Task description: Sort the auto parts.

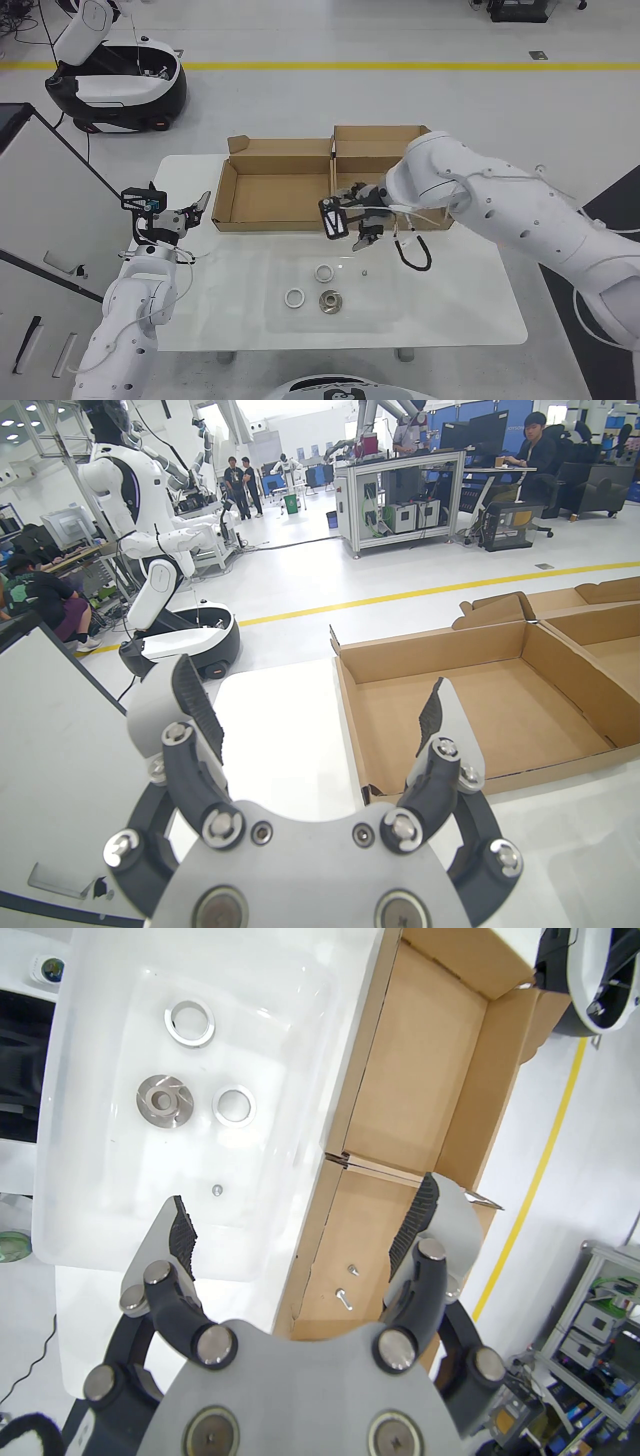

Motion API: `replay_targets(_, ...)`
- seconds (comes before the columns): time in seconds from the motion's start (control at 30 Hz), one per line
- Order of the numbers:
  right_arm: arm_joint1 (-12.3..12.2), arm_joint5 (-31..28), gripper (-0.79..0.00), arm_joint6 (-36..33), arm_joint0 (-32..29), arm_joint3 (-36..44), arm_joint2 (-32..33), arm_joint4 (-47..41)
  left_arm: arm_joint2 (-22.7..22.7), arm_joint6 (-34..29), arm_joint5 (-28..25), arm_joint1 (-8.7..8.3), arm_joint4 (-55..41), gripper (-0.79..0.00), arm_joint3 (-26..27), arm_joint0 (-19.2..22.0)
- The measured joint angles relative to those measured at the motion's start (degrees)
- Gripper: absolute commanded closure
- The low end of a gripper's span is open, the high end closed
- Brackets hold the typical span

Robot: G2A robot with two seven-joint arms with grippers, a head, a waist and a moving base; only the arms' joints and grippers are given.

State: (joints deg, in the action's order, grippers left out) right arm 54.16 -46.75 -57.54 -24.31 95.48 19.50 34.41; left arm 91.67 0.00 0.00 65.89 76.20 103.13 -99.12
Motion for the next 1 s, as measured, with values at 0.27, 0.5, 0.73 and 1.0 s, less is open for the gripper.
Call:
replay_targets(0.27,1.3,2.1,-0.785,-2.0,0.6,-0.9,-1.6,-2.4,0.0,0.0,0.0,0.0,0.0,-0.785,0.0,0.0)
replay_targets(0.5,1.3,2.0,-0.785,-2.0,0.6,-0.9,-1.6,-2.3,0.0,0.0,0.0,0.0,0.0,-0.785,0.0,0.0)
replay_targets(0.73,1.6,8.4,-0.785,-3.7,-1.1,-1.6,-1.9,-2.9,0.0,0.0,0.0,0.0,0.0,-0.785,0.0,0.0)
replay_targets(1.0,4.0,20.3,-0.785,-15.6,-1.1,-2.4,-4.1,-8.8,0.0,0.0,0.0,0.0,0.0,-0.785,0.0,0.0)
